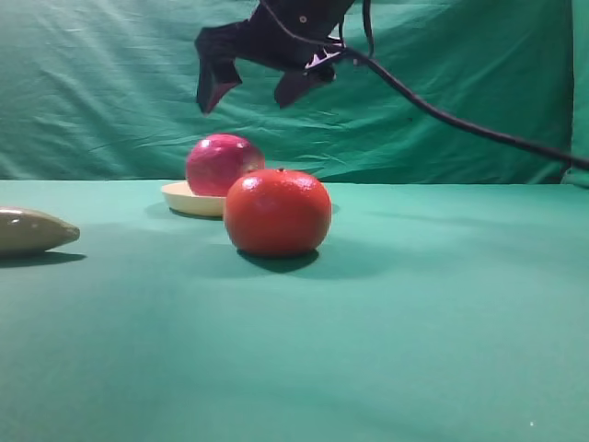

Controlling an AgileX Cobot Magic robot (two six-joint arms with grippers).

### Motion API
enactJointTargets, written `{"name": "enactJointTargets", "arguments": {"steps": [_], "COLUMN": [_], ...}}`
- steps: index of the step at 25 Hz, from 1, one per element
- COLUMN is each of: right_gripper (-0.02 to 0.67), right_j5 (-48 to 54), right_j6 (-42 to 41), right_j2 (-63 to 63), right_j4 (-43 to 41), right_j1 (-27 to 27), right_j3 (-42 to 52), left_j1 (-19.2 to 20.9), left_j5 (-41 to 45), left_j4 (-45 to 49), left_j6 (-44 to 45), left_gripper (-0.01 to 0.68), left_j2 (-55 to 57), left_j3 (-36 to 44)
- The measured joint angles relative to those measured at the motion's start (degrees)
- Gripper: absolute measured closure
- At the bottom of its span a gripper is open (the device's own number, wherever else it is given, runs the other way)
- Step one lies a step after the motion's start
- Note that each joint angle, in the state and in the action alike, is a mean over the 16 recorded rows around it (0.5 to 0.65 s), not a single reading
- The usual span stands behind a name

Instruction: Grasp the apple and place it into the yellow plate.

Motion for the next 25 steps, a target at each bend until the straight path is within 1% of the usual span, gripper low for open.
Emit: {"name": "enactJointTargets", "arguments": {"steps": [6,9,11,14,18,21,25], "right_gripper": [0.497,0.584,0.623,0.646,0.649,0.649,0.649], "right_j5": [12.5,17.8,20.5,22.8,23.0,21.4,16.9], "right_j6": [3.2,6.7,9.4,13.6,18.5,21.1,22.4], "right_j2": [-8.5,-13.0,-16.2,-21.3,-29.3,-36.2,-46.5], "right_j4": [-1.7,-3.8,-5.5,-8.0,-11.2,-12.9,-13.6], "right_j1": [-3.4,-4.6,-5.1,-5.5,-5.6,-5.7,-5.7], "right_j3": [0.0,0.0,0.3,1.7,6.2,11.3,20.5], "left_j1": [0.0,0.0,0.0,0.0,0.0,0.0,0.0], "left_j5": [0.0,0.0,0.0,0.0,0.0,0.0,0.0], "left_j4": [0.0,0.0,0.0,0.0,0.0,0.0,0.0], "left_j6": [0.0,0.0,0.0,0.0,0.0,0.0,0.0], "left_gripper": [0.516,0.516,0.516,0.516,0.516,0.516,0.516], "left_j2": [0.0,0.0,0.0,0.0,0.0,0.0,0.0], "left_j3": [0.0,0.0,0.0,0.0,0.0,0.0,0.0]}}
